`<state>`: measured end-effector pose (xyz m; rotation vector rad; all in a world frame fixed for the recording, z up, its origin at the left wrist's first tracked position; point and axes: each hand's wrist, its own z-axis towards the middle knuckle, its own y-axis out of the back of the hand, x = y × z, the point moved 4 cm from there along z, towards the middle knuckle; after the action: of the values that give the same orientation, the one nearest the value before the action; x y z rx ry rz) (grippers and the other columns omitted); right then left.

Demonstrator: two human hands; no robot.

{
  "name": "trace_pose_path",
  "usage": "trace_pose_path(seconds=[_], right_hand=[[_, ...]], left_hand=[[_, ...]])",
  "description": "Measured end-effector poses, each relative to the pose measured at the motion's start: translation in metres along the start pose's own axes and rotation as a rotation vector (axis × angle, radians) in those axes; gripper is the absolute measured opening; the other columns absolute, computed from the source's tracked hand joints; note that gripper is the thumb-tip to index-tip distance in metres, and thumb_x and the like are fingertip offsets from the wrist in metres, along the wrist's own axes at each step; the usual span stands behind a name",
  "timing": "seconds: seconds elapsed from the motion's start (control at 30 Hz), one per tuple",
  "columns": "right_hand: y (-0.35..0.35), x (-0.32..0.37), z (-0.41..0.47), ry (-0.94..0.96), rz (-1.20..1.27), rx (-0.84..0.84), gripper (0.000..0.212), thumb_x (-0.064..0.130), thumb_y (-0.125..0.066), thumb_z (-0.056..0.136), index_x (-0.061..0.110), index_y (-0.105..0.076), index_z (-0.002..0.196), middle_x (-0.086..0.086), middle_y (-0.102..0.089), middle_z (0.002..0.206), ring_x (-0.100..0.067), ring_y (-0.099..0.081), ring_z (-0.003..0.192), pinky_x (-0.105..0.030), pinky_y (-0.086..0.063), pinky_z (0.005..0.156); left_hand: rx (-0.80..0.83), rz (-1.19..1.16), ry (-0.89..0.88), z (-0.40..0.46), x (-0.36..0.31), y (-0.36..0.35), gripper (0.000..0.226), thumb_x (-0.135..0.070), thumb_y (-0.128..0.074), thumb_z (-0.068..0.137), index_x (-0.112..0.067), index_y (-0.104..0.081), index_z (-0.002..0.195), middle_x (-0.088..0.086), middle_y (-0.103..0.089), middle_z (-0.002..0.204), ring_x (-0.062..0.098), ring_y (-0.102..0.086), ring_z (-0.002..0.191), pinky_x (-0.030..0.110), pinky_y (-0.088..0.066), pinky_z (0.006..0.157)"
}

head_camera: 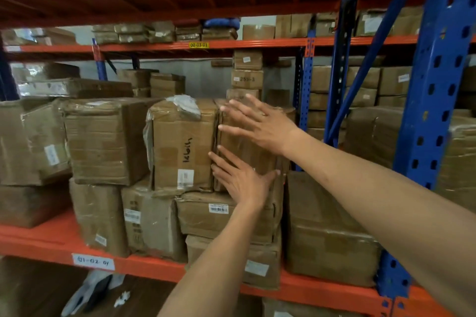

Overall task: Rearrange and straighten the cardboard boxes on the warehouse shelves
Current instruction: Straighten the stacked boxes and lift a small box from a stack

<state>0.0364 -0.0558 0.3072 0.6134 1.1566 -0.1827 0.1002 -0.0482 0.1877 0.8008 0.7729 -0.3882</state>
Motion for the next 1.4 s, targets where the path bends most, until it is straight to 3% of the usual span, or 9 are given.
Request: trace_pose_path(seconds=[0.17, 0.3, 0.43, 0.6, 0.77, 0.93, 1.03, 1.3, 1.4], right_hand=[[-0.007, 0.007, 0.024, 0.032, -0.239, 0.101, 0.112, 0.016, -0.063, 0.093, 0.022, 0.031, 0.153, -0.013, 0.038, 0.159, -0.032, 0.030, 0.147, -0.056, 0.015, 0.119], [-0.011, 0.001, 0.026, 0.023, -0.349, 0.163, 0.121, 0.017, -0.069, 0.087, 0.020, 0.033, 0.151, -0.016, 0.044, 0.154, -0.034, 0.040, 0.139, -0.058, 0.024, 0.112], [-0.014, -0.005, 0.029, 0.071, -0.394, 0.181, 0.127, 0.015, -0.072, 0.083, 0.017, 0.036, 0.149, -0.015, 0.042, 0.156, -0.033, 0.033, 0.146, -0.058, 0.017, 0.118], [-0.021, -0.023, 0.021, 0.109, -0.431, 0.135, 0.118, 0.024, -0.068, 0.086, 0.012, 0.028, 0.153, -0.027, 0.003, 0.164, -0.042, 0.001, 0.152, -0.060, -0.005, 0.121], [-0.044, -0.044, -0.047, -0.188, -0.203, 0.165, 0.117, 0.047, -0.069, 0.083, 0.009, 0.013, 0.157, -0.032, -0.019, 0.157, -0.046, -0.021, 0.145, -0.063, -0.020, 0.117], [-0.069, -0.032, -0.131, -0.517, 0.126, 0.298, 0.147, 0.075, -0.077, 0.060, 0.011, 0.012, 0.158, -0.031, -0.014, 0.158, -0.046, -0.014, 0.146, -0.066, -0.007, 0.118], [-0.079, -0.014, -0.169, -0.673, 0.221, 0.324, 0.152, 0.073, -0.082, 0.051, 0.009, 0.004, 0.159, -0.033, -0.019, 0.154, -0.047, -0.018, 0.142, -0.066, -0.008, 0.118], [-0.109, 0.045, -0.257, -0.747, 0.365, 0.384, 0.149, 0.071, -0.086, 0.046, 0.003, -0.013, 0.158, -0.036, -0.031, 0.144, -0.051, -0.025, 0.135, -0.060, -0.013, 0.120], [-0.116, 0.047, -0.252, -0.751, 0.369, 0.338, 0.152, 0.073, -0.086, 0.045, 0.003, -0.011, 0.157, -0.036, -0.032, 0.143, -0.050, -0.023, 0.135, -0.058, -0.017, 0.119]], left_hand=[[-0.032, 0.089, 0.039, 0.006, 0.003, -0.019, 0.167, -0.081, -0.077, 0.055, -0.002, 0.041, 0.144, 0.032, 0.029, 0.158, 0.050, 0.014, 0.150, 0.063, 0.001, 0.121], [-0.088, 0.106, -0.006, 0.009, 0.000, -0.026, 0.161, -0.075, -0.079, 0.059, -0.001, 0.031, 0.150, 0.036, 0.007, 0.162, 0.053, -0.002, 0.149, 0.068, -0.011, 0.118], [-0.060, 0.137, -0.047, 0.012, -0.001, -0.026, 0.159, -0.069, -0.083, 0.057, 0.003, 0.023, 0.152, 0.039, -0.006, 0.160, 0.056, -0.015, 0.146, 0.068, -0.020, 0.115], [-0.044, 0.231, -0.214, 0.018, -0.006, -0.029, 0.158, -0.066, -0.084, 0.060, 0.002, 0.025, 0.152, 0.040, -0.003, 0.159, 0.057, -0.015, 0.145, 0.071, -0.020, 0.114], [-0.072, 0.393, -0.658, 0.009, -0.026, -0.031, 0.146, -0.059, -0.089, 0.056, -0.002, 0.000, 0.158, 0.039, -0.015, 0.159, 0.058, -0.023, 0.143, 0.070, -0.024, 0.112], [0.003, 0.593, -1.063, -0.012, -0.054, -0.037, 0.141, -0.051, -0.088, 0.061, -0.006, 0.002, 0.160, 0.038, -0.006, 0.161, 0.058, -0.017, 0.145, 0.070, -0.016, 0.115], [0.051, 0.705, -1.227, -0.016, -0.063, -0.041, 0.143, -0.048, -0.090, 0.061, -0.007, 0.004, 0.161, 0.037, 0.001, 0.162, 0.058, -0.007, 0.146, 0.070, -0.008, 0.117], [0.185, 0.715, -1.357, -0.072, -0.044, -0.104, 0.152, -0.051, -0.093, 0.052, -0.013, 0.006, 0.161, 0.031, 0.001, 0.164, 0.053, -0.008, 0.148, 0.064, 0.002, 0.119], [0.191, 0.731, -1.369, -0.055, -0.048, -0.101, 0.158, -0.065, -0.087, 0.051, -0.022, 0.022, 0.158, 0.021, 0.011, 0.166, 0.045, 0.002, 0.151, 0.076, 0.000, 0.114]])
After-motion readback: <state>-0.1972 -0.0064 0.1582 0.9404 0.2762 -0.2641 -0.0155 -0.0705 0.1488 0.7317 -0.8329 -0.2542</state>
